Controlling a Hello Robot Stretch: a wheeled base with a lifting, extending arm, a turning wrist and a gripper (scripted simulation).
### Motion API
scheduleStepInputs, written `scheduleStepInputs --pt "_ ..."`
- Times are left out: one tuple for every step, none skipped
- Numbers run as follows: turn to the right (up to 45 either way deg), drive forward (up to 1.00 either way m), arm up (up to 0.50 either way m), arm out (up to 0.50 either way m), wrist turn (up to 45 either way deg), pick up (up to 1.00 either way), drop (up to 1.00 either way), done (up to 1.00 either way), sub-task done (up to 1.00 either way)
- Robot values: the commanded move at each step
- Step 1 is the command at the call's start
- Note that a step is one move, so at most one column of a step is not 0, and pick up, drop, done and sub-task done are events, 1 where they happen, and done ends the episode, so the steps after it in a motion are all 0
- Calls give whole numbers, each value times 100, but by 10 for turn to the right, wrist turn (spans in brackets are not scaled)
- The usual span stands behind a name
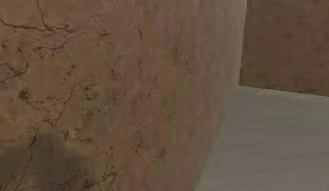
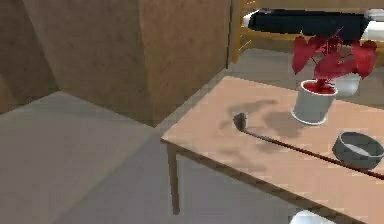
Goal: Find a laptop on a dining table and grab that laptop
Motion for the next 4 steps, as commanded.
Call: scheduleStepInputs --pt "450 0 0 0 0 0 0 0 0" --pt "150 0 0 0 0 0 0 0 0" --pt "0 100 0 0 0 0 0 0 0" --pt "450 0 0 0 0 0 0 0 0"
